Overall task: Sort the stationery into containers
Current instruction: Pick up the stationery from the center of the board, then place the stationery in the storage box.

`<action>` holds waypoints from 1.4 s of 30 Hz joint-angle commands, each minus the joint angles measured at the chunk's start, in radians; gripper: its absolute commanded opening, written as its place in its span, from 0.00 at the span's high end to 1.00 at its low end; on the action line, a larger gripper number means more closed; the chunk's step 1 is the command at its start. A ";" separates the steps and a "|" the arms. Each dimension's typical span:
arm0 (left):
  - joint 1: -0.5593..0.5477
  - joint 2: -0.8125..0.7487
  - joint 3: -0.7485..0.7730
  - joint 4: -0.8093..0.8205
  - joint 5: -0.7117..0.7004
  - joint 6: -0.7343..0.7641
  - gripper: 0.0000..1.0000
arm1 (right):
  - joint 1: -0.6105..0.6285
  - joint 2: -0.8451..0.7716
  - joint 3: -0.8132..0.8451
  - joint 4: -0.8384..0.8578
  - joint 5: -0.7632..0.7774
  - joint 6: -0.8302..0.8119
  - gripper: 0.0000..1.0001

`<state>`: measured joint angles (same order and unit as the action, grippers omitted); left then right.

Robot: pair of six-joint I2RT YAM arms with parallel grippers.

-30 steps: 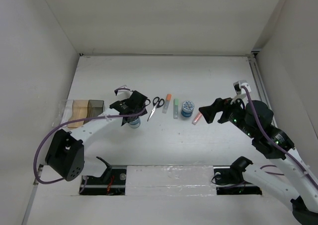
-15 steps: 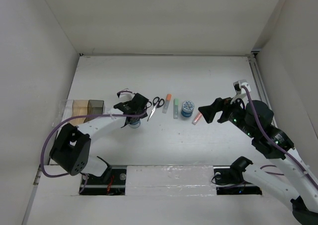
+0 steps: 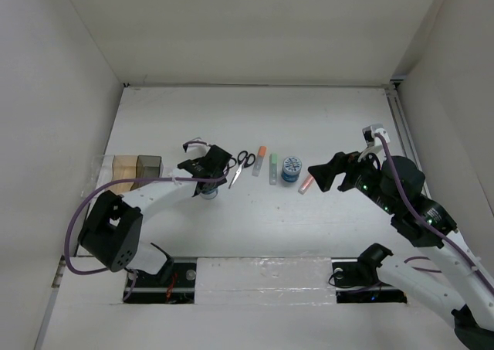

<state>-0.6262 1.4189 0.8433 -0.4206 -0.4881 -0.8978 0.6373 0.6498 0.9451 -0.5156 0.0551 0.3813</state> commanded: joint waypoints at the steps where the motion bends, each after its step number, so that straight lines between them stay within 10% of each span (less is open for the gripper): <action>1: 0.002 0.005 -0.010 0.011 -0.006 -0.006 0.93 | 0.019 -0.004 0.012 0.042 0.000 -0.012 0.00; 22: 0.031 -0.051 0.365 -0.155 -0.090 0.088 1.00 | 0.019 -0.004 0.032 0.023 0.019 -0.030 0.00; 42: 0.700 -0.023 0.557 -0.158 0.220 0.163 1.00 | 0.019 0.005 0.092 0.012 -0.005 -0.068 0.00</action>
<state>0.0071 1.4227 1.3705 -0.5823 -0.2874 -0.7376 0.6495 0.6563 0.9939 -0.5312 0.0589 0.3389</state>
